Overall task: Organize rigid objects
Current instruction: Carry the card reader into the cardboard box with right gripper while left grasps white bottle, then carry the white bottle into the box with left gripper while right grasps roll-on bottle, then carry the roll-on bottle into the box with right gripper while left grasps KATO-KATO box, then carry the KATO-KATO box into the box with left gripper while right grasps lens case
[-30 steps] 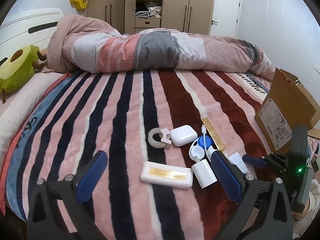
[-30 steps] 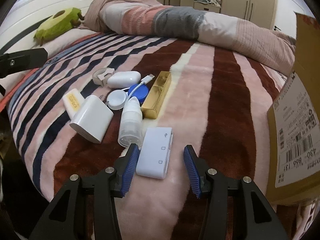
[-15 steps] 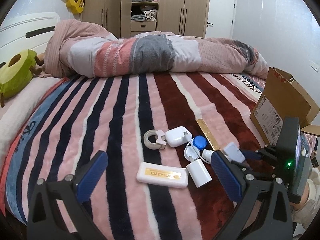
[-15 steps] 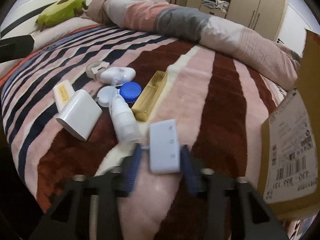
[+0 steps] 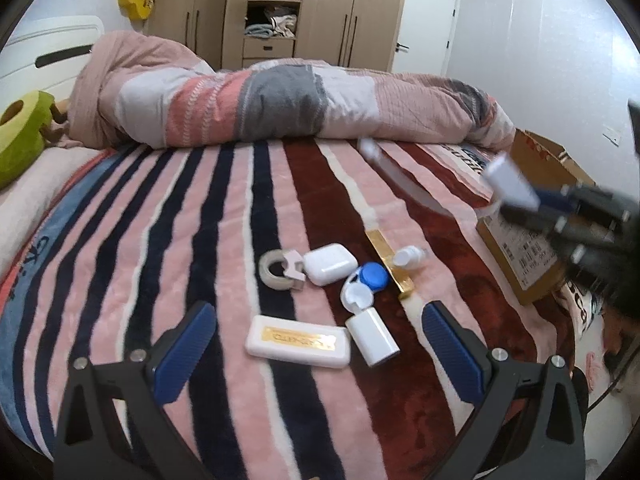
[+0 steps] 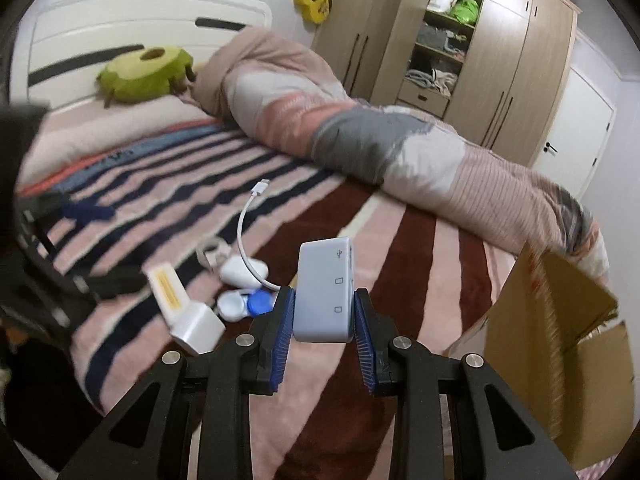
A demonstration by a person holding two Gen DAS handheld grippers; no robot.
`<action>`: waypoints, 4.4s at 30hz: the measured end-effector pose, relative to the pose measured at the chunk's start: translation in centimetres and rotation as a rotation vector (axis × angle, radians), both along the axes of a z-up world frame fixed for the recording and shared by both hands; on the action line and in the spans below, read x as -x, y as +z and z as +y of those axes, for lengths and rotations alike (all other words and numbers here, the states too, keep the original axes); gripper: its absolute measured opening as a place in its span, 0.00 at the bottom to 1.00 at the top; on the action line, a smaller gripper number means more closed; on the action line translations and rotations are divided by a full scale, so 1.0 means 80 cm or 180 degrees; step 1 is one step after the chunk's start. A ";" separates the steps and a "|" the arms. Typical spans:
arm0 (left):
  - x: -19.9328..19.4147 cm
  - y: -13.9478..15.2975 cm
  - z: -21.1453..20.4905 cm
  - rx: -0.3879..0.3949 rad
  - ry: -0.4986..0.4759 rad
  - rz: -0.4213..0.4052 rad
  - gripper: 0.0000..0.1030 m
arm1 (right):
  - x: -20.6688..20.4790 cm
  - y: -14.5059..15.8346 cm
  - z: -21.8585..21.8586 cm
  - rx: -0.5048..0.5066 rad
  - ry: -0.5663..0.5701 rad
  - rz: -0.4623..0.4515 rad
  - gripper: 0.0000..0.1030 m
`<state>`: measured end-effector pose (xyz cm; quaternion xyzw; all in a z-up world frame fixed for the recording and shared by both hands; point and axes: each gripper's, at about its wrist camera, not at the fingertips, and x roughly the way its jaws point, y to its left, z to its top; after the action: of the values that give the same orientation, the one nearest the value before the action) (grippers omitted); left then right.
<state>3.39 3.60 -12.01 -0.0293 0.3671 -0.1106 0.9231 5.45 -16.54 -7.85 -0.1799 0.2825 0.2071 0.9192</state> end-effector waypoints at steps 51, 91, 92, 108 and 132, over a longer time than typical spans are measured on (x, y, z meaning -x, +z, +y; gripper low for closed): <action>-0.035 0.186 -0.094 0.0125 -0.1431 0.0023 0.23 | -0.050 -0.143 -0.021 -0.0879 -0.0036 0.0876 0.49; -0.045 0.059 -0.025 -0.0016 -0.0533 0.0194 0.80 | 0.026 0.069 -0.123 -0.0988 0.0076 0.0227 0.19; -0.047 0.044 -0.020 -0.0042 -0.0467 0.0242 0.80 | 0.026 0.077 -0.137 -0.0954 -0.0030 0.0185 0.19; -0.064 -0.086 -0.014 -0.0402 -0.0132 0.0670 0.80 | -0.012 0.046 -0.195 -0.0205 -0.0804 0.0363 0.51; -0.026 -0.017 0.039 -0.0085 -0.0048 0.0300 0.82 | -0.062 -0.117 0.043 -0.0845 0.0710 0.1415 0.59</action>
<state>5.48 6.72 -13.34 -0.0193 0.4119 -0.1112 0.9042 10.37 -13.13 -17.23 -0.0380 0.4261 0.3766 0.8217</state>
